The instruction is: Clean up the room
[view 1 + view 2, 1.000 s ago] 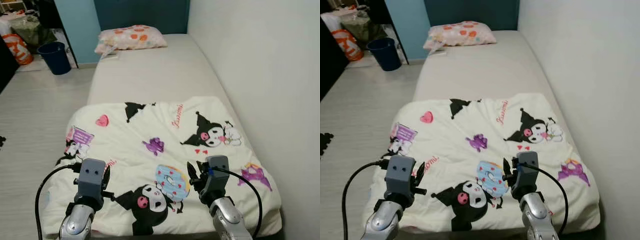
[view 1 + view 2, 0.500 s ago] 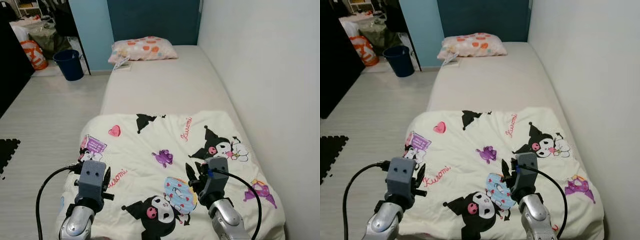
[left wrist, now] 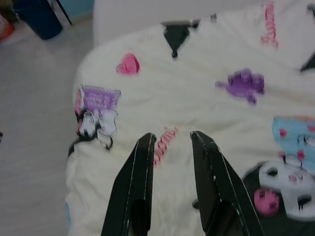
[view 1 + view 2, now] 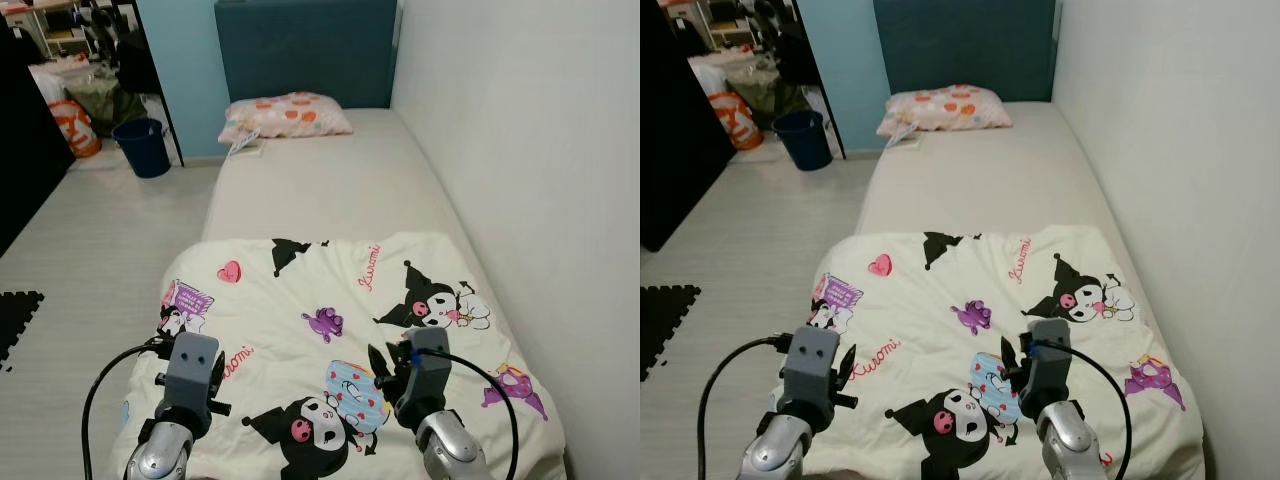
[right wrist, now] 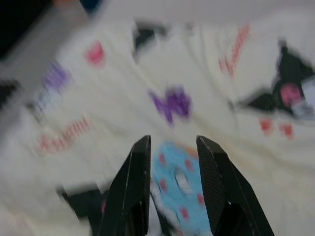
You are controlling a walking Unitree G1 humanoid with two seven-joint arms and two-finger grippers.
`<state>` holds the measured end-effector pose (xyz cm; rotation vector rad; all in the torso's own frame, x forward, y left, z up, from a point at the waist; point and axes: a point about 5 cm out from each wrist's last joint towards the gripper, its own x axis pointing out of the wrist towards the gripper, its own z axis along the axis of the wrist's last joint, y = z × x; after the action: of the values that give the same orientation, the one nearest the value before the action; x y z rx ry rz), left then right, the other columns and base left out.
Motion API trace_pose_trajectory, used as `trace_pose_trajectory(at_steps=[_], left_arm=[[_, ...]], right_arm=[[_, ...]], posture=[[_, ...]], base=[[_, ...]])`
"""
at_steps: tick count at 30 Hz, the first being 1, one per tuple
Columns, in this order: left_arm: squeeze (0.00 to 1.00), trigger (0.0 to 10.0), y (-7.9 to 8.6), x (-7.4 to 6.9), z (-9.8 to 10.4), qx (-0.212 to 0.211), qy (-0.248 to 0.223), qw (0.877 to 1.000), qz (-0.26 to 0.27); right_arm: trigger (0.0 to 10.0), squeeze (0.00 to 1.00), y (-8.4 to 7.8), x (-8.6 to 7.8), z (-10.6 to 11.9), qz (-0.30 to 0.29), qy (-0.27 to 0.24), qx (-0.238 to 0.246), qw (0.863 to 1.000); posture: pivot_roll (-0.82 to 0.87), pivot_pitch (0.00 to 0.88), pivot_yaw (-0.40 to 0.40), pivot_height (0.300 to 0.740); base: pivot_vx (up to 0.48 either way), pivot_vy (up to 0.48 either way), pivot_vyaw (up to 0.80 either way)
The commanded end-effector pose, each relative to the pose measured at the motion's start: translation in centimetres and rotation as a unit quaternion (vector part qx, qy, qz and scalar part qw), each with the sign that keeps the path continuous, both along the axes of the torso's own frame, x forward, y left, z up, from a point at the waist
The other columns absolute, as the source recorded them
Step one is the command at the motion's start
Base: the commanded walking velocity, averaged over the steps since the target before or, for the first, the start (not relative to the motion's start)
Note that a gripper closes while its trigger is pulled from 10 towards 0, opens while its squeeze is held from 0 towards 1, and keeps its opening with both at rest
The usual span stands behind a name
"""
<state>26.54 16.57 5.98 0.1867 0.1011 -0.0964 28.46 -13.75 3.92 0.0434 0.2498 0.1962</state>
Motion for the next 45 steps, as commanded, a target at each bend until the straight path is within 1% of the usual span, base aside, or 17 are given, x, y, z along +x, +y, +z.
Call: trace_pose_trajectory(at_steps=[1, 2, 3, 4, 5, 8, 11, 13, 21, 33, 45], left_arm=[[0.0, 10.0, 0.2, -0.4, -1.8, 0.005, 0.041, 0.999, 0.015], [0.0, 10.0, 0.2, -0.4, -1.8, 0.005, 0.041, 0.999, 0.015], [0.0, 10.0, 0.4, -0.4, -2.0, 0.005, 0.044, 0.999, 0.02], [0.0, 10.0, 0.5, -0.5, -2.3, 0.013, 0.048, 0.998, 0.024], [0.0, 10.0, 0.5, -0.5, -2.3, 0.013, 0.048, 0.998, 0.024], [0.0, 10.0, 1.0, -0.9, -2.9, 0.026, 0.056, 0.998, 0.029], [0.0, 10.0, 1.1, -1.0, -3.0, 0.027, 0.057, 0.998, 0.03], [0.0, 10.0, 1.0, -1.0, -3.2, 0.029, 0.058, 0.997, 0.029], [0.0, 10.0, 0.9, -1.1, -3.4, 0.028, 0.053, 0.998, 0.036], [0.0, 10.0, 1.0, -1.1, -3.2, 0.021, 0.042, 0.998, 0.037], [0.0, 10.0, 0.8, -1.1, -3.2, 0.025, 0.039, 0.998, 0.031]], right_arm=[[10.0, 0.0, -0.2, -0.9, -2.0, -0.027, 0.043, -0.029, 0.998], [10.0, 0.0, -0.2, -0.9, -2.0, -0.027, 0.043, -0.029, 0.998], [10.0, 0.0, -0.4, -0.9, -2.1, -0.034, 0.041, -0.032, 0.998], [10.0, 0.0, -0.8, -0.9, -2.1, -0.053, 0.033, -0.026, 0.998], [10.0, 0.0, -0.8, -0.9, -2.1, -0.053, 0.033, -0.026, 0.998], [10.0, 0.0, -1.7, -1.0, -2.1, -0.083, 0.022, -0.022, 0.996], [10.0, 0.0, -1.7, -1.0, -2.1, -0.078, 0.022, -0.026, 0.996], [10.0, 0.0, -1.5, -0.8, -2.2, -0.059, 0.024, -0.032, 0.997], [10.0, 0.0, -1.2, -0.8, -2.7, -0.047, 0.032, -0.04, 0.998], [10.0, 0.0, -0.8, -0.8, -2.8, -0.044, 0.028, -0.039, 0.998], [10.0, 0.0, -1.0, -0.7, -3.0, -0.046, 0.027, -0.041, 0.998]], posture=[[-0.06, 0.105, 0.038, 0.74], [-0.06, 0.105, 0.038, 0.74], [-0.06, 0.105, 0.038, 0.74], [-0.06, 0.106, 0.039, 0.74], [-0.06, 0.106, 0.039, 0.74], [-0.06, 0.111, 0.037, 0.74], [-0.06, 0.112, 0.036, 0.74], [-0.05, 0.115, 0.031, 0.74], [-0.05, 0.124, 0.028, 0.74], [-0.04, 0.127, 0.024, 0.74], [-0.05, 0.128, 0.027, 0.74]], base=[[0.0, 0.0, 0.0], [0.0, 0.0, 0.0], [0.0, 0.0, 0.0], [0.0, 0.0, 0.0], [0.0, 0.0, 0.0], [0.0, 0.0, 0.0], [0.0, 0.0, 0.0], [0.0, 0.0, 0.0], [0.0, 0.0, 0.0], [0.0, 0.0, 0.0], [0.0, 0.0, 0.0]])
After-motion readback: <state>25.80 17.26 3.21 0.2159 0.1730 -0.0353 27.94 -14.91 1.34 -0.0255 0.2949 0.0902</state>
